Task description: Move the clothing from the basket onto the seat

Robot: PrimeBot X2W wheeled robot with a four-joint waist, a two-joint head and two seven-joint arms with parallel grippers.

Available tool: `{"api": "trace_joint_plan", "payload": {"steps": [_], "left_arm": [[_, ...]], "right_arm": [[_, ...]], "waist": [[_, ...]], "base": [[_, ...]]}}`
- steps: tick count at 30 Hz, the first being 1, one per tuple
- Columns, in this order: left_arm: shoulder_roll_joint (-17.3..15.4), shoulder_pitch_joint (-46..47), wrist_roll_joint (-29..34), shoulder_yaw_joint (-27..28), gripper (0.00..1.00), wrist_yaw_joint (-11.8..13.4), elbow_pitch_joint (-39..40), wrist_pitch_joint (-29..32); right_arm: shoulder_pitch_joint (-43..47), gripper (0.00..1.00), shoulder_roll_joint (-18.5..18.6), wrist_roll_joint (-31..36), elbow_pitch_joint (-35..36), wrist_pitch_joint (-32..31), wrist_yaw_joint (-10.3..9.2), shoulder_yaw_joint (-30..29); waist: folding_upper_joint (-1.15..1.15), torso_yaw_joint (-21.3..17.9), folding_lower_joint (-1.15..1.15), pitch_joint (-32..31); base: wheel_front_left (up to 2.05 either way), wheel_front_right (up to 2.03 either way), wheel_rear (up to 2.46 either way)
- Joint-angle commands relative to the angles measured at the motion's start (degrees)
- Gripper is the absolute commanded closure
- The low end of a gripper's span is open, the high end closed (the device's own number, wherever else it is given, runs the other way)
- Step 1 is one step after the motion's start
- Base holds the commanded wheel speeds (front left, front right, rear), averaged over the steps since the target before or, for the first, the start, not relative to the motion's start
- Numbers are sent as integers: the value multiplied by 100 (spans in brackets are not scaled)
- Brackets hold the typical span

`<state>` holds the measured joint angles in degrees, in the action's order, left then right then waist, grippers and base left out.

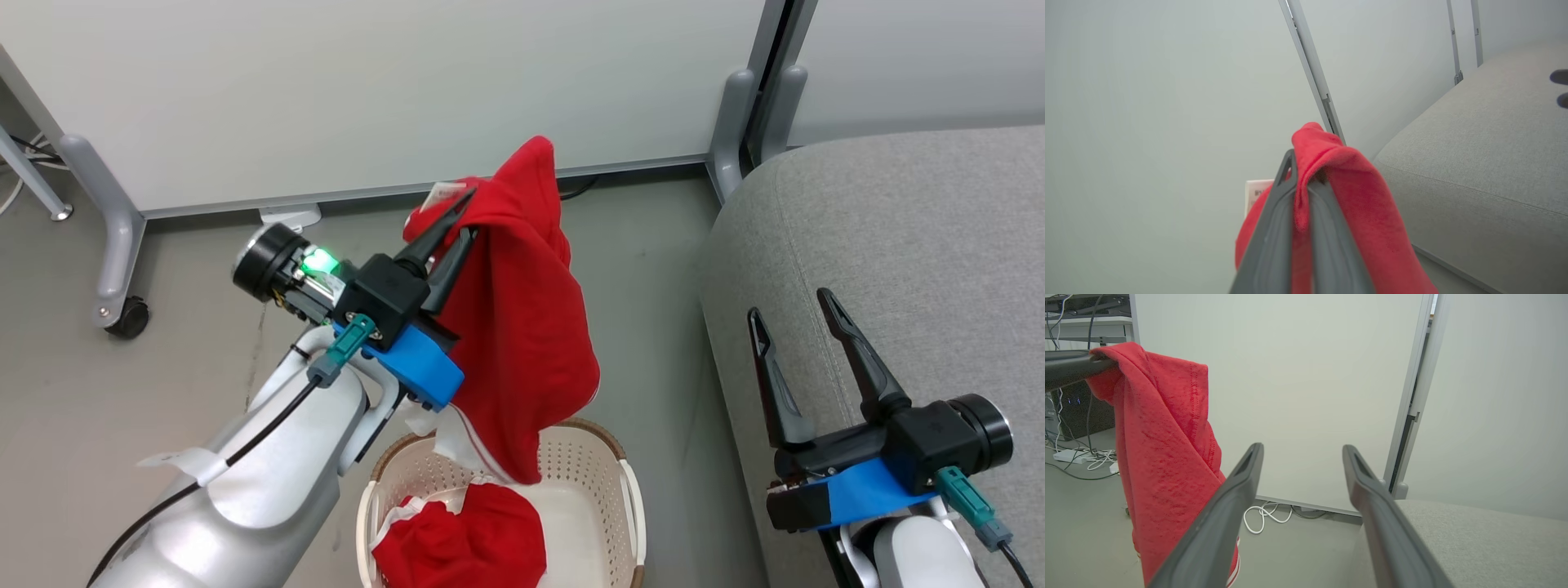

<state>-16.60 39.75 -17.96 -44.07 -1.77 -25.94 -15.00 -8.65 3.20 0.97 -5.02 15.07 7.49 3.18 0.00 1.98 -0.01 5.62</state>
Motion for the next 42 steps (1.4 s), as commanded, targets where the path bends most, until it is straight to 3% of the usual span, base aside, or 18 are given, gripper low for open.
{"api": "trace_joint_plan", "payload": {"steps": [1,14,20,25,35,42], "left_arm": [[-38,-22,46,68,100,47,70,-27],[-3,-35,242,172,100,-39,737,-27],[81,-40,266,108,100,-48,795,-27],[181,-65,289,26,100,-70,769,-27],[411,57,353,-66,100,-153,766,-28],[565,153,398,-132,100,-199,867,-28]], "right_arm": [[82,0,-16,-20,-7,16,1,-4],[247,0,-32,-213,69,17,1,196],[129,0,-24,-285,263,16,1,661],[-200,0,191,-395,362,11,1,1253],[-1132,0,449,-325,-391,10,1,1929],[-1404,0,244,-447,-1009,10,1,2191]], "waist": [[0,-16,1,-31],[0,-9,1,-282],[0,28,1,-320],[0,56,1,-346],[0,227,1,-251],[0,317,1,-132]], "base": [[0,0,0],[0,0,0],[0,0,0],[0,0,0],[0,0,0],[0,0,0]]}}
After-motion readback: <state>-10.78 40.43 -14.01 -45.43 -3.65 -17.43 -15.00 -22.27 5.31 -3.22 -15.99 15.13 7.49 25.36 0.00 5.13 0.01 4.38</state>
